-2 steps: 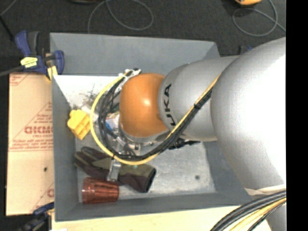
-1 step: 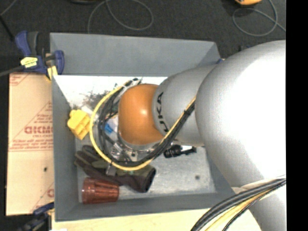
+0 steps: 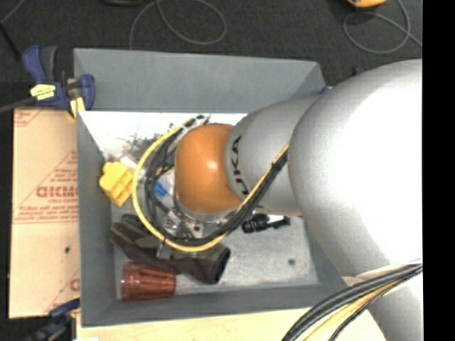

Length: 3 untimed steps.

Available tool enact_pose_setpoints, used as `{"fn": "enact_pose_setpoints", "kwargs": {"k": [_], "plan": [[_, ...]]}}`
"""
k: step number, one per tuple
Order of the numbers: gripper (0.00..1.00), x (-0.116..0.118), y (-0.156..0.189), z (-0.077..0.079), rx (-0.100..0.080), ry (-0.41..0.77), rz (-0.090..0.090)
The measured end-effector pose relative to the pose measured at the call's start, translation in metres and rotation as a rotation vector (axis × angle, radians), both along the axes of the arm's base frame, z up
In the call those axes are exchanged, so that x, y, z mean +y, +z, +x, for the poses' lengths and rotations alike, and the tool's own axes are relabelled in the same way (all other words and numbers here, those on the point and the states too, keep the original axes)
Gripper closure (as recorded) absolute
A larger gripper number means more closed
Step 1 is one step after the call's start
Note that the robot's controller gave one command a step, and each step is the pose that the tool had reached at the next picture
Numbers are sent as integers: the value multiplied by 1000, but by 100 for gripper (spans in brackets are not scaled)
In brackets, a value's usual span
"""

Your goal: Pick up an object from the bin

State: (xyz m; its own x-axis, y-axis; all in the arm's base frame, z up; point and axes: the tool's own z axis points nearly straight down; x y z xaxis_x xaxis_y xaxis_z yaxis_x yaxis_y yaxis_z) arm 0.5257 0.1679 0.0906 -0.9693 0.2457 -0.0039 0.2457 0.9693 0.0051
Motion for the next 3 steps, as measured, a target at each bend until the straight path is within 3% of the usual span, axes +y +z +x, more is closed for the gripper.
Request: {"fn": "enact_pose_setpoints", "kwargs": {"k": [1, 2, 3], "plan": [[100, -2, 39, -4, 7, -18, -2], [100, -3, 108, 0, 2, -98, -1], [100, 11, 141, -17, 3, -136, -1]]}}
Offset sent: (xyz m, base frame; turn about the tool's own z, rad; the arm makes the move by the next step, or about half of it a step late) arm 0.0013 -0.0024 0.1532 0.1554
